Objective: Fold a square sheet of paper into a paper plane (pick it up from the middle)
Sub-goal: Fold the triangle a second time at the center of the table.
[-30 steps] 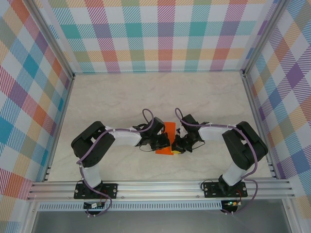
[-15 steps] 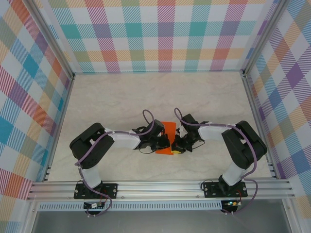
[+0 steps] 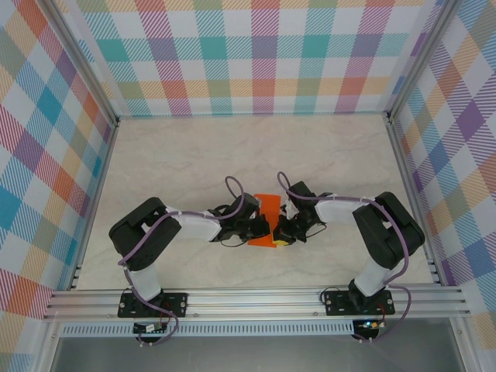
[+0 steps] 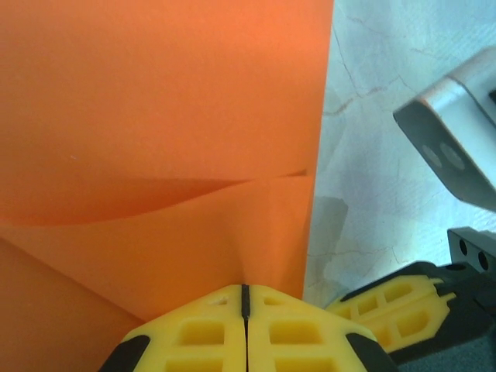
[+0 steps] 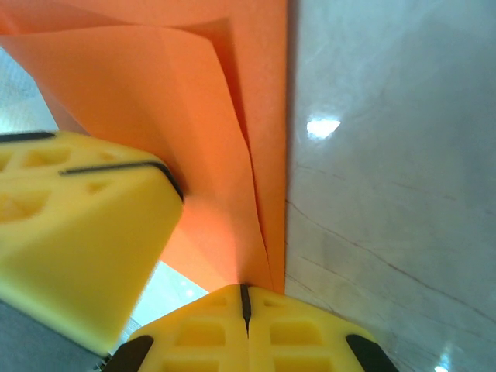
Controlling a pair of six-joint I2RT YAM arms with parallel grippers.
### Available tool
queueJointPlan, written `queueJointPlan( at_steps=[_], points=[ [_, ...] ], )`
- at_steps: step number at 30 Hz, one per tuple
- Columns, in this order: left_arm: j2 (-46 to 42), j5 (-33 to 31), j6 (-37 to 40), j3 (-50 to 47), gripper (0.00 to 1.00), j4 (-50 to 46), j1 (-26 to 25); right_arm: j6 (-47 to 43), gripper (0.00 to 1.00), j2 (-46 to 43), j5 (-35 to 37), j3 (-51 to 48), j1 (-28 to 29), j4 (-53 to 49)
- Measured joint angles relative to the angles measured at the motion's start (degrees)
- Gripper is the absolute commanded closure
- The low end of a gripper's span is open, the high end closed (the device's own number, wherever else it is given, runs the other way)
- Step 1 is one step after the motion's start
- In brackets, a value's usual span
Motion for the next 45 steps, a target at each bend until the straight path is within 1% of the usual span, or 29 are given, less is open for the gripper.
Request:
queueJointPlan(
  at_steps=[21,35,40,45],
  points=[
    [0.0,0.5,1.1,-0.3,0.93,0.3,4.8,-1.1,1.0,0.3,0.0,0.5,0.0,-0.7],
    [-0.5,0.5,3.5,-0.3,0.92,-0.5,9.8,-1.2,1.0,0.3,0.0,0.6,0.0,-0.8],
    [-2.2,-1.0,3.9,-0.3,0.91,-3.3,12.7,-1.2,1.0,0.4,-0.1,0.7,0.0,-0.8],
    [-6.8,-0.8,3.9,-0.3,0.9,-5.1,13.0,-1.2,1.0,0.7,-0.2,1.3,0.0,-1.5]
  ],
)
